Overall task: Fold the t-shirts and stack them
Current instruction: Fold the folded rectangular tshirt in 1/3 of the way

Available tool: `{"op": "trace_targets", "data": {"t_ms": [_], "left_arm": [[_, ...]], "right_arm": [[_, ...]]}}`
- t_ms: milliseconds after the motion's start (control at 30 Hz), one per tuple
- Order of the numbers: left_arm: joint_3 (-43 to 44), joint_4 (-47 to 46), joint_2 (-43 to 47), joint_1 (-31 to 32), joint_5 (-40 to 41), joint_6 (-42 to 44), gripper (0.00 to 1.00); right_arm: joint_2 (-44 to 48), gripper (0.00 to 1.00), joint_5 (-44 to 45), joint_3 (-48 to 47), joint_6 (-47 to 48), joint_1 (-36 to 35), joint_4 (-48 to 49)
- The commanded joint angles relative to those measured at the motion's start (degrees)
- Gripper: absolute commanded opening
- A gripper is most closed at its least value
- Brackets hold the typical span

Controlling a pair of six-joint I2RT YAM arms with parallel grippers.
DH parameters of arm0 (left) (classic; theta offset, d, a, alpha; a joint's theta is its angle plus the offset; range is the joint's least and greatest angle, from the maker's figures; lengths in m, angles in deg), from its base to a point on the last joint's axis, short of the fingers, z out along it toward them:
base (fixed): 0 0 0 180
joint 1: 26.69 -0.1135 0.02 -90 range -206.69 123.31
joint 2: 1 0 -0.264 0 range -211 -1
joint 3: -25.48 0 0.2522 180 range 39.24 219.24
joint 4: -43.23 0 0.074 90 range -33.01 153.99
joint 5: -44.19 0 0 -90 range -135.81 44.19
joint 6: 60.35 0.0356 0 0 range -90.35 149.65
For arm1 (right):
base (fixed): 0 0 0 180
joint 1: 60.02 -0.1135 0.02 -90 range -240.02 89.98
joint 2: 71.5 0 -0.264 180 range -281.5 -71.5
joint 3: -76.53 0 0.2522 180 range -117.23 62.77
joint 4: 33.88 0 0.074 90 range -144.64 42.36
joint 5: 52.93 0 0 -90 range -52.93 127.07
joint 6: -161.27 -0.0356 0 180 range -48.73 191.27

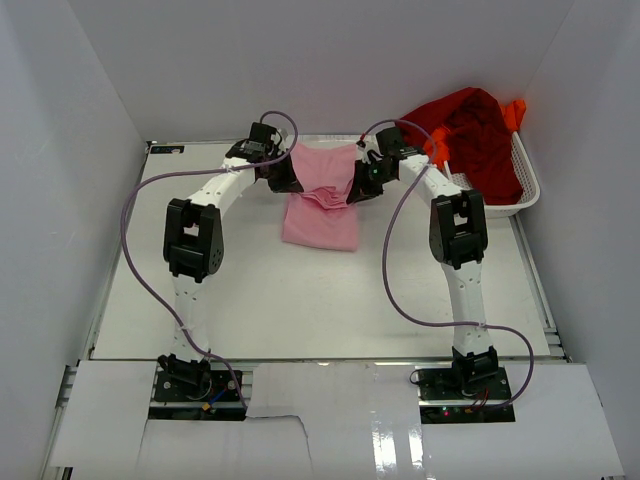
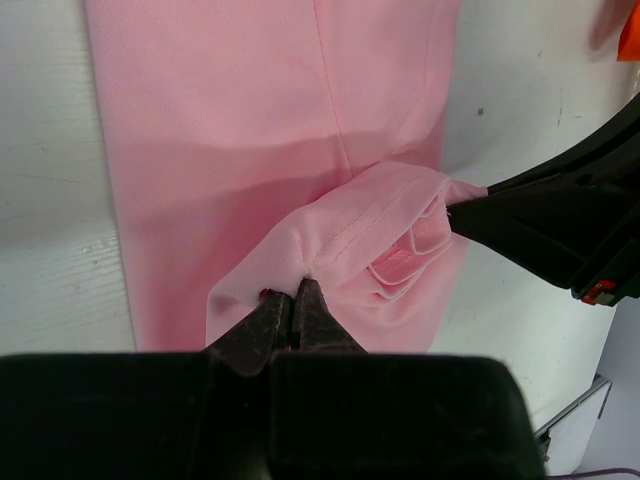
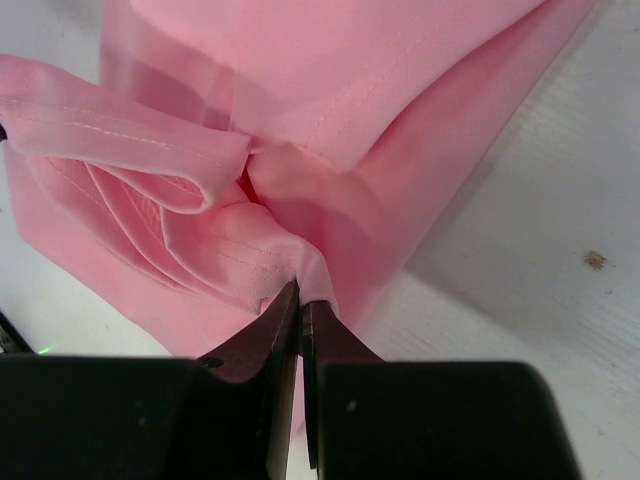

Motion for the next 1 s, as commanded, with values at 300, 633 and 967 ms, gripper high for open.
{"op": "trace_targets", "data": {"t_ms": [300, 633, 967], "left_arm": [[0.04, -2.72, -2.24, -0.91, 1.93, -0.16, 0.00], [-1.10, -3.69, -2.68, -1.52, 3.69, -0.42, 0.00], [-2.06, -4.83, -4.27, -1.79, 3.95, -0.69, 0.07]], "right_arm": [[-1.18, 0.08, -1.13, -1.86, -1.34, 0.73, 8.93], [-3.55, 0.08, -0.96, -2.30, -1.87, 0.82, 11.92], [-4.08, 0.09, -0.96, 0.68, -2.31, 0.73, 15.26]]}}
